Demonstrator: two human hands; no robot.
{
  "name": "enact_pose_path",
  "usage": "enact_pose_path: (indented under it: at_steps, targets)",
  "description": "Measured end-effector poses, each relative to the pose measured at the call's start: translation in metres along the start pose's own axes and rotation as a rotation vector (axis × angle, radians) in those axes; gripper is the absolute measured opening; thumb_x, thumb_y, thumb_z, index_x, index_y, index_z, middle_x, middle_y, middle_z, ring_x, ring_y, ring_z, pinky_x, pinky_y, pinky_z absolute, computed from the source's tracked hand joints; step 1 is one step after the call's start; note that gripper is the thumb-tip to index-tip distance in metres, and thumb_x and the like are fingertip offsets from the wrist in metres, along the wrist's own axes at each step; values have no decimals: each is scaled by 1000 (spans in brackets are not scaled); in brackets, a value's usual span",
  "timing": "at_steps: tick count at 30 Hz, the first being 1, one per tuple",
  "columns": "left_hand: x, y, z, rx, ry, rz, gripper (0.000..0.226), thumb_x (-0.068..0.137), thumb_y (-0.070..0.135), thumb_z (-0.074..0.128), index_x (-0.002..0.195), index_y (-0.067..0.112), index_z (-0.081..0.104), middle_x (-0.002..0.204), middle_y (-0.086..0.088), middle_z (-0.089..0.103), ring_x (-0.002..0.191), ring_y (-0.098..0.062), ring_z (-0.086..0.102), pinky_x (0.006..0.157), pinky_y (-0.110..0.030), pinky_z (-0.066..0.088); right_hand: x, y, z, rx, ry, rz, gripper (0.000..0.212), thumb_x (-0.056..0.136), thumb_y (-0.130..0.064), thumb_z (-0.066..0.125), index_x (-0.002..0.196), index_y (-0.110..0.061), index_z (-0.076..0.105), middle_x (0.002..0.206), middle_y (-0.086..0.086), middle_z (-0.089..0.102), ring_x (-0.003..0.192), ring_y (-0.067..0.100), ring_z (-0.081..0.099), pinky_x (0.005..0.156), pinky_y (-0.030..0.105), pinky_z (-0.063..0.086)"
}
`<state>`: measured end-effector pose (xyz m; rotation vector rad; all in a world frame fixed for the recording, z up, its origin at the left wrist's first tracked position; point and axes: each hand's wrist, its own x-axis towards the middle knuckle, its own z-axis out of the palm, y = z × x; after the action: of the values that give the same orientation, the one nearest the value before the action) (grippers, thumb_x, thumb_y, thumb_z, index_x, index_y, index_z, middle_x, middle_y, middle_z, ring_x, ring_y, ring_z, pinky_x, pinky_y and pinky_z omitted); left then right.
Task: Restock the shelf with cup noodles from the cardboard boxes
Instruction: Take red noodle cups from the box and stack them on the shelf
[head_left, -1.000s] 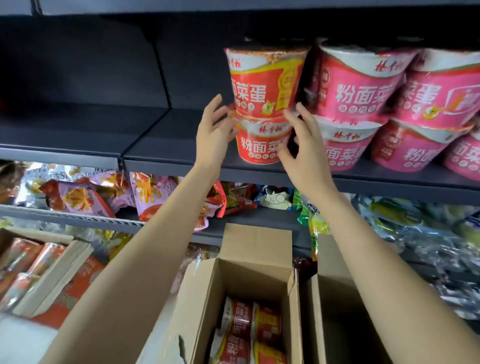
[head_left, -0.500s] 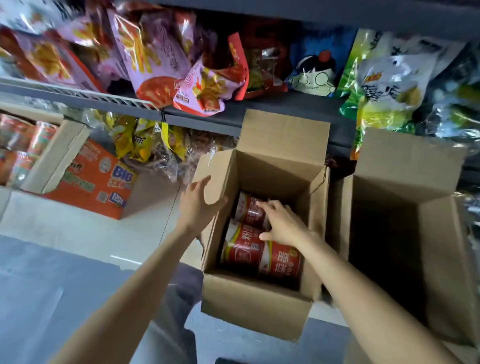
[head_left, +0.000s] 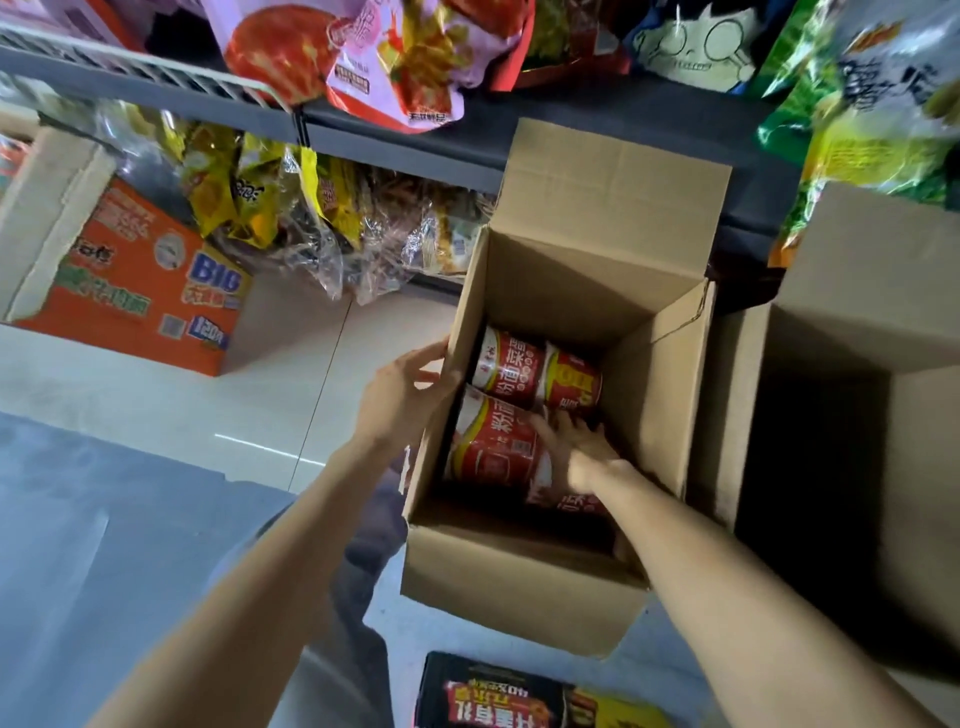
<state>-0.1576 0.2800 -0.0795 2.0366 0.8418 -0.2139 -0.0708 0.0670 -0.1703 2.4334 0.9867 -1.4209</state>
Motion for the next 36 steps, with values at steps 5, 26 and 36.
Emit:
enact_pose_path:
  at_steps: [5, 26, 36]
  targets:
    - [-6, 6, 3, 5, 40, -10, 41, 91, 33, 61, 131, 33, 55, 116, 1, 68, 100, -16, 67, 82, -35, 55, -6, -2, -6, -83, 93, 18, 90, 83, -56, 59, 150, -34, 3, 155, 16, 11, 139, 40, 19, 113, 55, 20]
    - [-57, 34, -14, -501, -138, 246, 110, 54, 67, 77, 146, 42, 21, 151, 9, 34, 137, -5, 33, 108, -24, 30, -157, -22, -128, 897, 687, -267, 111, 54, -49, 84, 143, -34, 20, 124, -27, 39, 113, -3, 45, 98, 27, 42]
    - [-63, 54, -37, -701, 43, 338, 130, 52, 47, 88, 142, 41, -4, 141, 5, 40, 125, -11, 52, 91, -25, 50, -153, -67, -150, 1106, 544, -445, 99, 74, -39, 72, 150, -30, 9, 149, -6, 34, 121, 0, 42, 90, 7, 41]
